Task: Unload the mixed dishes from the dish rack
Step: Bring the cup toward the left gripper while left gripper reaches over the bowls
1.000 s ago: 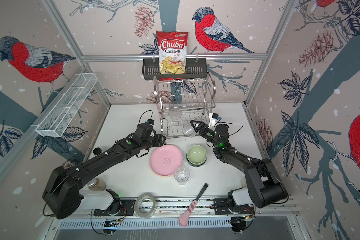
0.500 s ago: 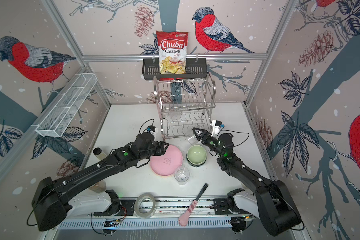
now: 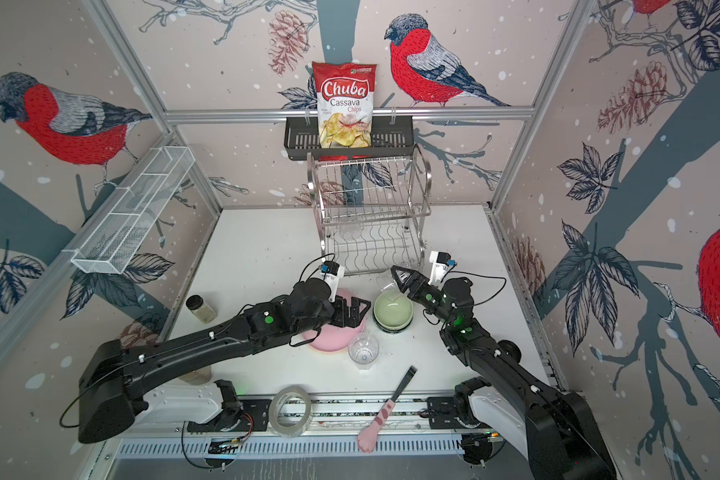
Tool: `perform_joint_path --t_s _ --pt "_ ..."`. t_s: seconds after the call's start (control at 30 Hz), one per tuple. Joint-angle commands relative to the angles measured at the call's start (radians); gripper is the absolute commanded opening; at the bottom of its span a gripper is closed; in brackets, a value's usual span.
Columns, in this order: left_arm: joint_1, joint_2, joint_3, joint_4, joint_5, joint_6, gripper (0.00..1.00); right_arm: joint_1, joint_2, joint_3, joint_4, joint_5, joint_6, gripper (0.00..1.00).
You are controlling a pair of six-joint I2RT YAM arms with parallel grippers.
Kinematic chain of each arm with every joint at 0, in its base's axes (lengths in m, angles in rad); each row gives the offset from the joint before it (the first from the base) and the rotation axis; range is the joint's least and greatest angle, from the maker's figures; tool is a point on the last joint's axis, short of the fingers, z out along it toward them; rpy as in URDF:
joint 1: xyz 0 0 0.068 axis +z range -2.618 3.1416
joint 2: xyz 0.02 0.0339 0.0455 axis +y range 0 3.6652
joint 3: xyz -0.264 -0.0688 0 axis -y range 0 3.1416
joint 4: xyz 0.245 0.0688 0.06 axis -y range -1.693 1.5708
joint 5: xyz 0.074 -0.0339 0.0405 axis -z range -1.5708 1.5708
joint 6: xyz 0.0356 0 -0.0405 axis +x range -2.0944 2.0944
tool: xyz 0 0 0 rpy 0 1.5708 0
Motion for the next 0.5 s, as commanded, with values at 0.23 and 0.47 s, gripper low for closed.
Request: perform_joint_path --t_s 0.23,0.47 --pt "-0.003 -0.066 -0.043 0.141 0.073 0.094 0.98 -0.002 0.008 -0.033 0.095 0.024 0.078 0.25" --pt "-0.002 -0.095 -0.101 0.303 0.186 0.144 0.97 0.006 -0.018 -0.054 0.155 0.018 0.157 0.25"
